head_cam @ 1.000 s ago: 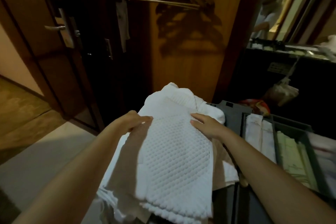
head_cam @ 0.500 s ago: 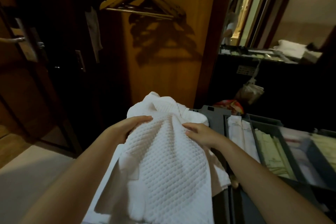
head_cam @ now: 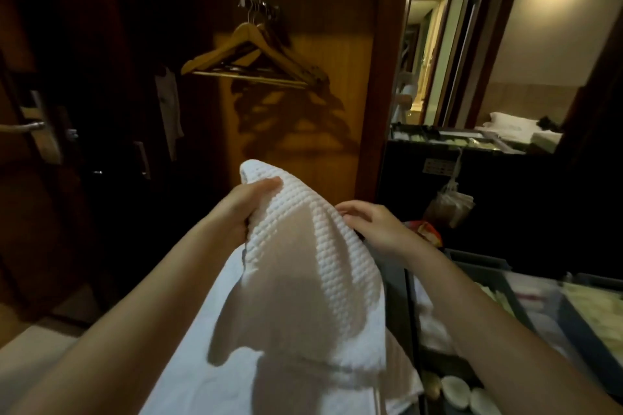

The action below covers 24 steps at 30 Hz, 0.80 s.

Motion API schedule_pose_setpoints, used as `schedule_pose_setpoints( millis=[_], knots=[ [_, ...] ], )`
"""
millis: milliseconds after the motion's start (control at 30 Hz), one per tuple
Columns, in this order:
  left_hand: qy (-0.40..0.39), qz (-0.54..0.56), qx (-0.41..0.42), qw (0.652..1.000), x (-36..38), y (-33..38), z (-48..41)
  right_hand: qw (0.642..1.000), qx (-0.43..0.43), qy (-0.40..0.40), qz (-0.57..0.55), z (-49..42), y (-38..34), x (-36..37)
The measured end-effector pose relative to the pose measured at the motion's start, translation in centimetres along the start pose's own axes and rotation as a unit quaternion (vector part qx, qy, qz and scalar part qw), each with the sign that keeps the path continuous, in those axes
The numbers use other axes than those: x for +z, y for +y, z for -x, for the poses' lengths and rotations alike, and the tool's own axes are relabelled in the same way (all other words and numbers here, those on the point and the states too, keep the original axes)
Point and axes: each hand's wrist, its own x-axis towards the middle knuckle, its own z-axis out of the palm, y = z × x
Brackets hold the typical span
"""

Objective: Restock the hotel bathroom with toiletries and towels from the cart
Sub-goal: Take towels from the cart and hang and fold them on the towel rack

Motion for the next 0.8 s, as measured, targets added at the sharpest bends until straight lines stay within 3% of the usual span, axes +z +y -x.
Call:
schedule_pose_setpoints(
  millis=[200, 333, 467, 567, 800],
  knots=[
    [0.048, 0.143, 0.038, 0.988, 2.6, 2.6, -0.7, 0.978, -0.067, 0.14, -0.142, 0.5, -4.3, -0.7],
    [0.072, 0.204, 0.038, 0.975, 4.9, 3.0, -1.7, 0.941, 0.001, -0.021, -0.337, 2.1, -6.0, 0.2],
    [0.086, 0.268, 0.038, 0.959, 6.6, 3.5, -2.4, 0.941, 0.111, -0.148, -0.285, 2.2, -5.8, 2.0],
    [0.075, 0.301, 0.039, 0.95, 7.4, 3.5, -2.8, 0.92, 0.141, -0.148, -0.333, 1.7, -5.2, 3.5],
    [0.076, 0.323, 0.04, 0.942, 8.5, 1.8, -1.5, 0.848, 0.179, -0.05, -0.497, -0.6, -3.5, 5.1]
  ],
)
